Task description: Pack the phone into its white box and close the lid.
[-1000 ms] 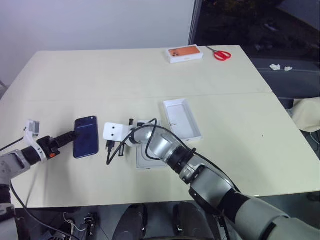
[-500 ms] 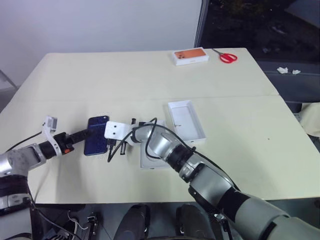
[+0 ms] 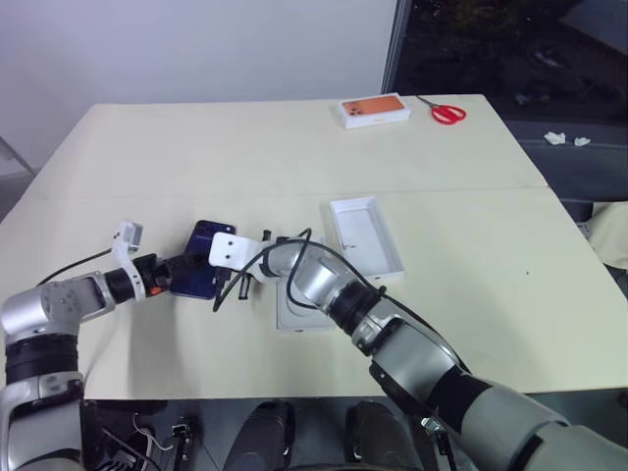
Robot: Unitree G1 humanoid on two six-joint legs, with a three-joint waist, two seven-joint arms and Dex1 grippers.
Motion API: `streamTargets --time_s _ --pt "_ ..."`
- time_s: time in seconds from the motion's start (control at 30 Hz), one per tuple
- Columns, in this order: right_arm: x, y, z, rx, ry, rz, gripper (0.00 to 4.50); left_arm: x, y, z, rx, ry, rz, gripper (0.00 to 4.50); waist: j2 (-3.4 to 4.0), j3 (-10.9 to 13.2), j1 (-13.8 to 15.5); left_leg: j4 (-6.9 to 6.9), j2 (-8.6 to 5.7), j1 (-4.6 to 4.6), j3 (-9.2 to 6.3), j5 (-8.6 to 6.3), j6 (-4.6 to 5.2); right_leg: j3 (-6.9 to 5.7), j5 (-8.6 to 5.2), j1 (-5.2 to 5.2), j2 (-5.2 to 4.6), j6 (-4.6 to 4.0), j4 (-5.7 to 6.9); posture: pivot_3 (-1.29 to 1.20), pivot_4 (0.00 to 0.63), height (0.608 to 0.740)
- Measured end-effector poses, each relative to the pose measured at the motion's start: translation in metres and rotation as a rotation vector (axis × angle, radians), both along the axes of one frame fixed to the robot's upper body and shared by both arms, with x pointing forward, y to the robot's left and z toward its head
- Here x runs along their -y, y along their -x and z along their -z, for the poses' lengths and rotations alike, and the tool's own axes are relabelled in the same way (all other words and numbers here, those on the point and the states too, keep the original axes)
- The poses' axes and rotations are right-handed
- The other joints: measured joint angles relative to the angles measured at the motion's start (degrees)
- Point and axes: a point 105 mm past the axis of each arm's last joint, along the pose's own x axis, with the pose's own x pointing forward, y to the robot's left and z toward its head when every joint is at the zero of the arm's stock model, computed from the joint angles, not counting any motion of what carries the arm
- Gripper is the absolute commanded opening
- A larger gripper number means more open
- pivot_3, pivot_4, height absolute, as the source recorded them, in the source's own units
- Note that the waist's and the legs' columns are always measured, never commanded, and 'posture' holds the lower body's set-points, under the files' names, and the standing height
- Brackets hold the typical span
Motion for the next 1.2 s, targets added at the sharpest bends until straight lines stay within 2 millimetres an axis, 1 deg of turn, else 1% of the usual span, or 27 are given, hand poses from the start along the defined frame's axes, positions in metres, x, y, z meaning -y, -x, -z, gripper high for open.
streamTargets --time_s 0.1,0.27,0.37,0.43,0.47,0.5,0.8,0.83,0.87,0.9,0.93,0.97,1.07,1.2 --pt "0.000 0.000 0.000 0.003 0.001 0.001 0.03 0.003 0.002 0.002 -0.001 0.011 0.008 4.44 0.02 -0.02 -0.17 -0.01 0.01 0.01 0.00 0.00 -0.01 0.01 0.00 -0.01 0.01 0.00 0.00 0.00 0.150 0.740" --pt "0.000 -0.001 0.001 0.014 0.002 -0.001 0.03 0.000 0.004 0.004 -0.011 0.024 0.000 4.44 0.02 -0.03 -0.30 -0.02 0.01 0.02 0.00 -0.01 0.01 0.02 0.00 -0.01 0.01 0.00 -0.01 0.00 0.150 0.740" --pt "0.000 -0.001 0.000 0.017 0.000 -0.005 0.00 -0.005 0.006 0.006 -0.021 0.039 -0.018 3.57 0.02 -0.03 -0.57 -0.03 0.03 0.02 0.00 -0.01 0.01 0.03 0.00 -0.03 0.02 0.00 -0.01 0.00 0.150 0.740" --pt "0.000 -0.001 0.000 0.018 0.000 -0.006 0.00 -0.008 0.007 0.010 -0.036 0.047 -0.035 2.68 0.01 -0.04 -0.78 -0.05 0.06 0.02 0.01 -0.01 0.01 0.04 0.00 -0.05 0.04 0.00 -0.01 0.00 0.150 0.740" --pt "0.000 -0.001 0.000 0.018 0.000 -0.006 0.00 -0.009 0.008 0.012 -0.044 0.048 -0.038 2.11 0.01 -0.04 -0.85 -0.07 0.06 0.02 0.01 -0.01 0.01 0.04 0.00 -0.06 0.04 0.00 -0.01 0.00 0.150 0.740" --pt "0.000 -0.001 0.000 0.018 0.000 -0.007 0.00 -0.010 0.010 0.015 -0.052 0.051 -0.043 1.66 0.01 -0.04 -1.00 -0.08 0.06 0.02 0.01 0.00 0.00 0.04 0.00 -0.06 0.04 0.00 -0.01 0.00 0.150 0.740" --pt "0.000 -0.001 0.000 0.030 0.008 -0.014 0.00 -0.011 0.016 0.020 -0.067 0.096 -0.049 1.66 0.00 -0.05 -1.45 -0.11 0.06 0.02 0.00 -0.01 0.02 0.04 0.00 -0.06 0.03 0.00 -0.03 0.00 0.150 0.740" --pt "0.000 -0.001 0.000 0.031 0.009 -0.014 0.00 -0.011 0.016 0.020 -0.071 0.097 -0.050 1.11 0.01 -0.05 -1.51 -0.11 0.06 0.02 0.00 -0.01 0.02 0.04 0.00 -0.06 0.03 0.00 -0.03 0.00 0.150 0.740" --pt "0.000 -0.001 0.000 0.034 0.012 -0.015 0.00 -0.011 0.018 0.022 -0.083 0.103 -0.050 0.77 0.01 -0.05 -1.59 -0.12 0.06 0.02 0.00 -0.01 0.02 0.05 0.00 -0.06 0.03 0.00 -0.03 0.00 0.150 0.740" --pt "0.001 -0.001 0.000 0.036 0.014 -0.014 0.00 -0.007 0.018 0.019 -0.074 0.147 -0.033 0.38 -0.01 -0.06 -1.58 -0.13 0.06 0.02 0.00 -0.01 0.01 0.03 0.00 -0.05 0.03 0.00 -0.02 0.00 0.150 0.740" --pt "0.001 -0.002 0.001 0.037 0.017 -0.012 0.00 -0.004 0.019 0.016 -0.069 0.174 -0.019 0.12 -0.01 -0.11 -1.57 -0.13 0.06 0.07 -0.01 -0.01 0.01 0.03 0.00 -0.01 0.03 0.00 -0.03 0.00 0.150 0.740" --pt "0.002 -0.002 0.001 0.039 0.021 -0.010 0.00 -0.002 0.020 0.013 -0.062 0.184 -0.007 0.01 0.03 -0.16 -1.61 -0.18 0.06 0.22 0.00 -0.02 0.02 0.05 0.00 0.11 0.02 -0.01 -0.05 0.00 0.150 0.740" --pt "0.002 -0.002 0.001 0.039 0.024 -0.012 0.00 -0.004 0.021 0.015 -0.066 0.189 -0.014 0.01 0.00 -0.18 -1.79 -0.66 0.06 0.81 0.04 0.01 -0.02 0.10 -0.04 0.53 0.01 -0.06 -0.22 0.00 0.150 0.740" --pt "0.003 -0.002 0.000 0.031 0.012 -0.019 0.00 -0.006 0.023 0.016 -0.069 0.218 -0.025 0.01 -0.01 -0.19 -1.81 -0.84 0.07 0.83 0.04 0.04 -0.07 0.10 -0.10 0.46 0.01 -0.16 -0.23 0.00 0.150 0.740"
